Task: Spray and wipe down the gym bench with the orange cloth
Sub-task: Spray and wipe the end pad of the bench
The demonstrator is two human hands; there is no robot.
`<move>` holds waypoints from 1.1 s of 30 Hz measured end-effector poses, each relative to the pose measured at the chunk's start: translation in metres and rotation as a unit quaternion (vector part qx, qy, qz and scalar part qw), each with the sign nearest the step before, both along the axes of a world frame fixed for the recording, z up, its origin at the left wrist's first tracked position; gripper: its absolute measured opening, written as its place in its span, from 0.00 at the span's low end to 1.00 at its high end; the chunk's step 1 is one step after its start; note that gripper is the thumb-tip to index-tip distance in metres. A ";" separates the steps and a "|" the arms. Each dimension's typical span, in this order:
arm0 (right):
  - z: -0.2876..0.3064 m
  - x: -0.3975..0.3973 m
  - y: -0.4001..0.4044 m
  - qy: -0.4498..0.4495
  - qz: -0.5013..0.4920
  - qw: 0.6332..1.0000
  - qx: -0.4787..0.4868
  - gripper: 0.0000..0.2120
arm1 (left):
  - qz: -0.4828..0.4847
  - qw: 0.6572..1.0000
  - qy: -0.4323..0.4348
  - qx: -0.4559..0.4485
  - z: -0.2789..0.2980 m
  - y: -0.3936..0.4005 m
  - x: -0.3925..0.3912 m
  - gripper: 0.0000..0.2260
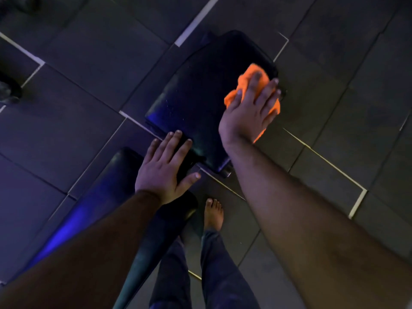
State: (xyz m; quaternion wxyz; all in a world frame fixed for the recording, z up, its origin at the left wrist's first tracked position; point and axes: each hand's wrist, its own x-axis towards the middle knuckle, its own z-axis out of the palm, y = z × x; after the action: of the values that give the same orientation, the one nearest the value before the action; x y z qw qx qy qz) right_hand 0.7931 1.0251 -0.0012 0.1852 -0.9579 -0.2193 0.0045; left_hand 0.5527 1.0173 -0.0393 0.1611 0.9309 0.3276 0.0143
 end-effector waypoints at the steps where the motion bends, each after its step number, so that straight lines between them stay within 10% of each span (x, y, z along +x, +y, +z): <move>1: 0.004 0.009 0.008 0.000 0.006 1.000 -0.006 0.28 | 0.000 1.000 0.000 -0.001 0.000 0.000 0.000 0.41; 15: -0.001 -0.025 -0.050 -0.025 0.174 0.982 -0.075 0.30 | -0.006 0.999 -0.009 -0.031 0.000 0.001 -0.003 0.41; 23: 0.023 0.048 0.092 -0.076 0.236 0.964 -0.096 0.27 | -0.002 1.000 -0.021 -0.023 -0.004 0.000 -0.003 0.42; 33: -0.005 -0.041 -0.025 -0.139 0.464 0.865 -0.129 0.31 | 0.173 0.972 -0.157 0.011 0.027 0.032 -0.039 0.35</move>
State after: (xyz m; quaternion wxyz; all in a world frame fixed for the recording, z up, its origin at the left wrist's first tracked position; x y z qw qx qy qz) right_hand 0.7519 0.9998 -0.0058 0.0041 -0.7515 -0.6596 -0.0145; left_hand 0.5135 1.0490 -0.0123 0.1954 0.8482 0.4538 0.1911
